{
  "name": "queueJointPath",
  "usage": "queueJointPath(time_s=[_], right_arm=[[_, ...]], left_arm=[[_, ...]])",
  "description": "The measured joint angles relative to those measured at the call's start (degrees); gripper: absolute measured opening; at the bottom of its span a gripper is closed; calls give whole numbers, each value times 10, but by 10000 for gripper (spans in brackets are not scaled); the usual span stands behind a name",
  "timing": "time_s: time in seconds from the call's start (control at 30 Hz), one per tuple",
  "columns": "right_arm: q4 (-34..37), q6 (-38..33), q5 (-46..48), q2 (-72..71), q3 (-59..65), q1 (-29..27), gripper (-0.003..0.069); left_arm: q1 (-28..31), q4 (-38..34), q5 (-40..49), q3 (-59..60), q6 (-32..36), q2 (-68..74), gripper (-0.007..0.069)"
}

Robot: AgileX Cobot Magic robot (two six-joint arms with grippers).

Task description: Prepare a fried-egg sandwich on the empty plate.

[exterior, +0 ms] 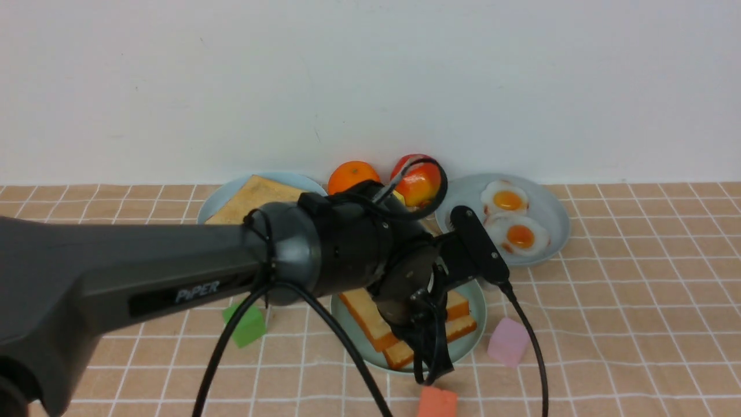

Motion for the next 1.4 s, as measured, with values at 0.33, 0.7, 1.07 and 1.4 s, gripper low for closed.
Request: queueJointPath(time_s=[0.33, 0.7, 1.07, 1.4], right_arm=[[7, 0, 0, 0, 0, 0, 34], [10, 0, 2, 0, 0, 0, 42], [-6, 16, -4, -2, 0, 0, 43], [-62, 85, 9, -91, 0, 0, 43]], left_arm=[[0, 0, -18, 0, 0, 5, 260], [-1, -23, -15, 1, 0, -20, 409], [-49, -52, 36, 21, -148, -336, 12], [-49, -95, -198, 402, -220, -756, -13]])
